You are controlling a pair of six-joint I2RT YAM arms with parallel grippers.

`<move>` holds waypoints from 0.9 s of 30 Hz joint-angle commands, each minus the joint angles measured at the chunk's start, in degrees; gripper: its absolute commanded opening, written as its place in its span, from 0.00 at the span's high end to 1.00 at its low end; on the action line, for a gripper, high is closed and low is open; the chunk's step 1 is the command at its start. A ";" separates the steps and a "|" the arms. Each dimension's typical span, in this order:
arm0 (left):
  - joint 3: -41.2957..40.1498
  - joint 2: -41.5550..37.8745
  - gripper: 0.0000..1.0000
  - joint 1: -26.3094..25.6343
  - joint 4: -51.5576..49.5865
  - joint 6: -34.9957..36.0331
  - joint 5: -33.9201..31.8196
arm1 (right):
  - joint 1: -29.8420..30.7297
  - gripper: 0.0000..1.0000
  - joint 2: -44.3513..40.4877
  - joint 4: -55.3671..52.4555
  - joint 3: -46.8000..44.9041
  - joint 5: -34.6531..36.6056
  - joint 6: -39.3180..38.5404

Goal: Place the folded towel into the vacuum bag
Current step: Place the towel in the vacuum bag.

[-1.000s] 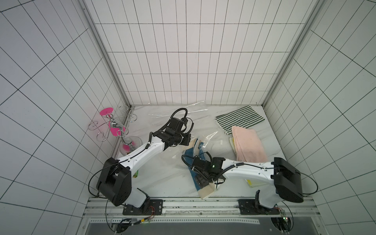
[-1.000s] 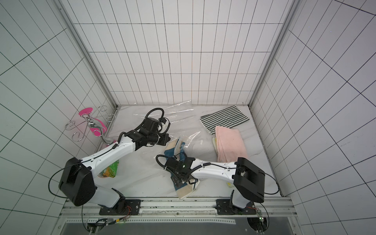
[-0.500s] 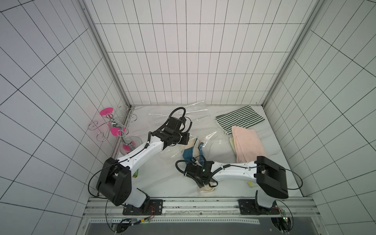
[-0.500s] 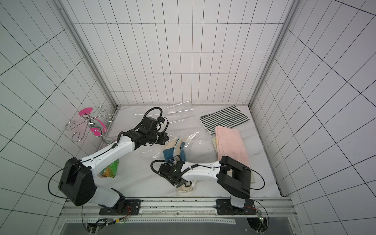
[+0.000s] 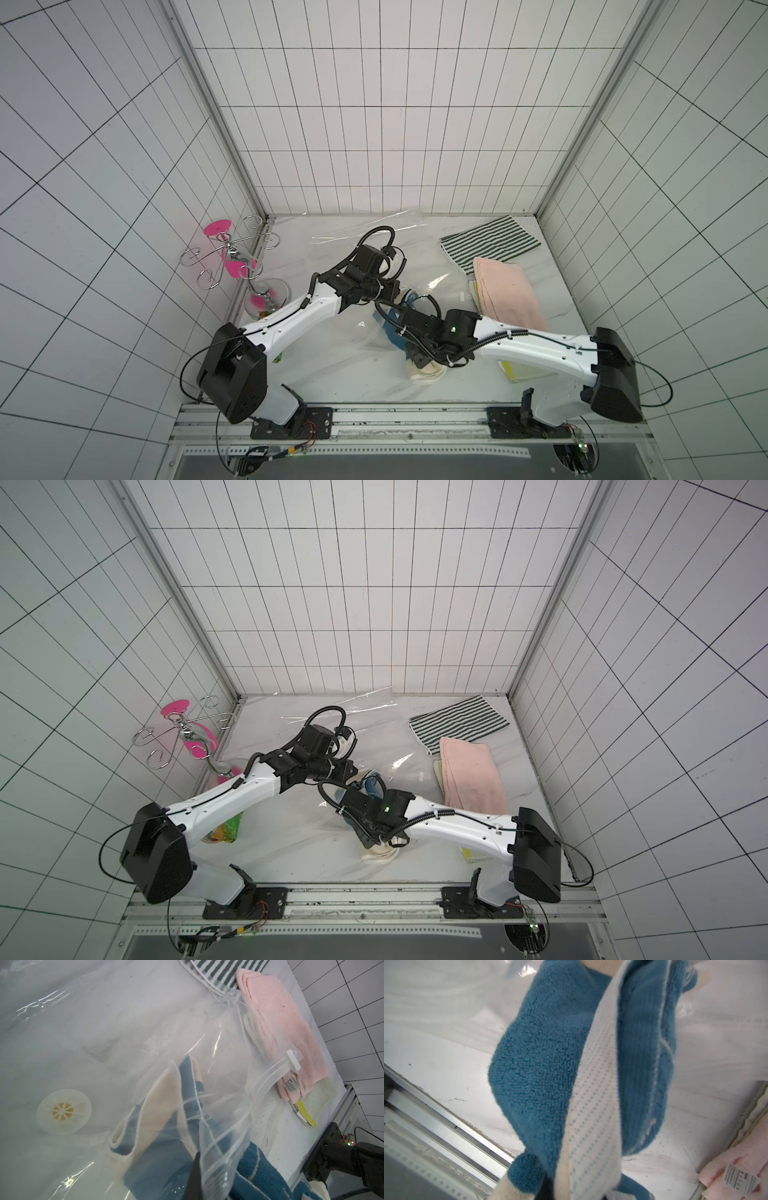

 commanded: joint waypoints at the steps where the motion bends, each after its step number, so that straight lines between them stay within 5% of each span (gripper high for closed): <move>1: 2.58 -3.92 1.00 -0.46 -0.18 -0.36 1.12 | -1.02 1.00 -1.27 2.05 1.31 1.28 -2.67; 8: 4.52 -8.54 1.00 -0.50 -2.27 -0.64 1.69 | -7.57 1.00 -2.72 25.09 -11.41 3.76 -5.82; 16: 2.57 -6.07 1.00 -0.97 -3.86 -0.37 1.87 | -5.33 1.00 -4.33 38.97 -8.73 8.09 -15.92; 22: 3.85 -7.07 1.00 -1.00 -3.84 -0.56 3.08 | -5.05 1.00 -6.92 48.79 -10.76 3.48 -19.13; 27: 4.44 -8.00 1.00 -1.04 -3.41 -0.59 3.29 | -11.16 1.00 1.34 50.48 -16.71 -4.69 -10.75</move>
